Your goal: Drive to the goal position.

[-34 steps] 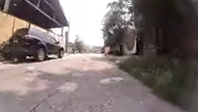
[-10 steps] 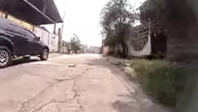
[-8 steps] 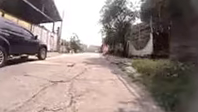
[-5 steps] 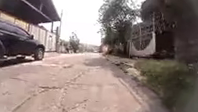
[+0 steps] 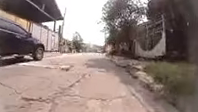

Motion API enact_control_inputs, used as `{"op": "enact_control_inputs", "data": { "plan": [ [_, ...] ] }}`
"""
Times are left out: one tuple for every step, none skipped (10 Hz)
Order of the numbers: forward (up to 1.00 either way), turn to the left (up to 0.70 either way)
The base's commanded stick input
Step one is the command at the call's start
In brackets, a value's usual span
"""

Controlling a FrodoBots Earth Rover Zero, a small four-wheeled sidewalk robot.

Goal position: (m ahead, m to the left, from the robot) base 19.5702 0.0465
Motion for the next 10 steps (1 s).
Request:
{"op": "enact_control_inputs", "data": {
  "plan": [
    [1.00, 0.00],
    [1.00, 0.00],
    [1.00, 0.00],
    [1.00, 0.00],
    [1.00, 0.00],
    [1.00, 0.00],
    [1.00, 0.00],
    [1.00, 0.00],
    [1.00, 0.00],
    [1.00, 0.00]
  ]
}}
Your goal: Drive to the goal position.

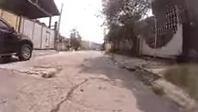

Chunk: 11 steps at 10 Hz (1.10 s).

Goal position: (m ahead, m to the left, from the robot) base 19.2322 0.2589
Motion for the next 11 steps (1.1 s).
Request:
{"op": "enact_control_inputs", "data": {
  "plan": [
    [1.00, 0.00],
    [1.00, 0.00],
    [1.00, 0.00],
    [1.00, 0.00],
    [1.00, 0.00],
    [1.00, 0.00],
    [1.00, 0.00],
    [1.00, 0.00],
    [1.00, 0.00],
    [1.00, 0.00],
    [1.00, 0.00]
  ]
}}
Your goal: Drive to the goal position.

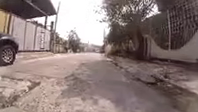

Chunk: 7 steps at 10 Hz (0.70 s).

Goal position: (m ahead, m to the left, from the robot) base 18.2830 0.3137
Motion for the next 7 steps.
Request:
{"op": "enact_control_inputs", "data": {
  "plan": [
    [1.00, 0.00],
    [1.00, 0.00],
    [1.00, 0.00],
    [1.00, 0.00],
    [1.00, 0.00],
    [1.00, 0.00],
    [1.00, 0.00]
  ]
}}
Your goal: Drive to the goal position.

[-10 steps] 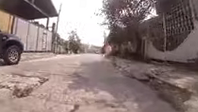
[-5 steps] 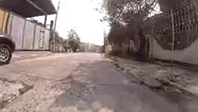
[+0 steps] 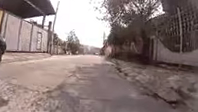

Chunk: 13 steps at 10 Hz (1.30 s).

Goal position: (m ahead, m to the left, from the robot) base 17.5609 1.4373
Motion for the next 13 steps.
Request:
{"op": "enact_control_inputs", "data": {
  "plan": [
    [1.00, 0.00],
    [1.00, 0.00],
    [1.00, 0.00],
    [1.00, 0.00],
    [1.00, 0.00],
    [1.00, 0.00],
    [1.00, 0.00],
    [1.00, 0.00],
    [1.00, 0.00],
    [1.00, 0.00],
    [1.00, 0.00],
    [1.00, 0.00],
    [1.00, 0.00]
  ]
}}
